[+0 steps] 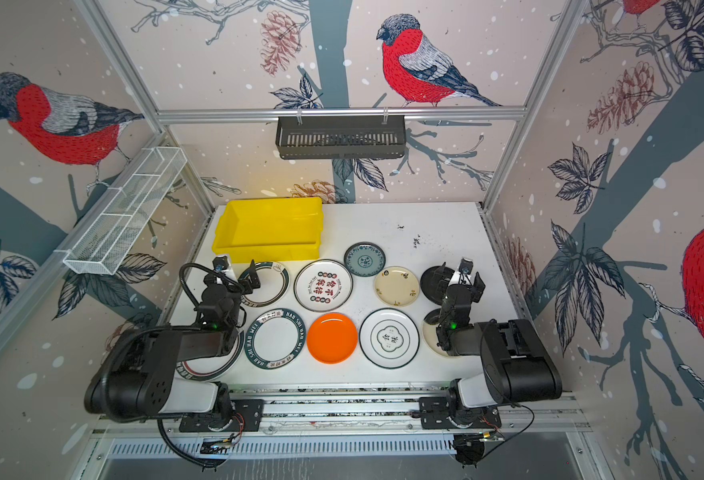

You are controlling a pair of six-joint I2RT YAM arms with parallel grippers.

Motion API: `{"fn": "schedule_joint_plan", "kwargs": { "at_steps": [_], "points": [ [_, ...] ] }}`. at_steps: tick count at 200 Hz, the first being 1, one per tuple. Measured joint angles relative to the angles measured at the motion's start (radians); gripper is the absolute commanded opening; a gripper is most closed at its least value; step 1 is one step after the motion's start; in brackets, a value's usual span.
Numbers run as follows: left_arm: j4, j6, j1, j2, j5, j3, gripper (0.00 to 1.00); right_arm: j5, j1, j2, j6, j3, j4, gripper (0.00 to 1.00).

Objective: Place the plates into the plastic bin on the countertop

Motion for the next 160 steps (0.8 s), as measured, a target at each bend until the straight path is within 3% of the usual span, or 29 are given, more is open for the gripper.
{"fn": "schedule_joint_plan", "kwargs": {
  "at_steps": [31,74,93,118,160],
  "points": [
    [-0.128,-0.026,-0.047,-0.097,-0.049,0.021,0.98,0.030,0.092,-0.155,-0.032,0.082,-0.147,1.00],
    [-0.385,-0.092,-0.189,-0.232,-0.212,0.130,0.98,-0.023,0.164,-0.339,0.068,0.171,-0.423,1.00],
    [-0.556,-0.184,-0.252,-0.290,-0.304,0.176,0.98,-0.115,0.164,-0.399,0.132,0.256,-0.617,1.00],
    [-0.795,-0.338,-0.264,-0.348,-0.368,0.200,0.98,-0.318,0.167,-0.491,0.202,0.320,-0.817,1.00],
    [-1.051,-0.464,-0.262,-0.321,-0.362,0.222,0.96,-0.555,0.169,-0.583,0.300,0.309,-0.998,1.00]
  ]
}}
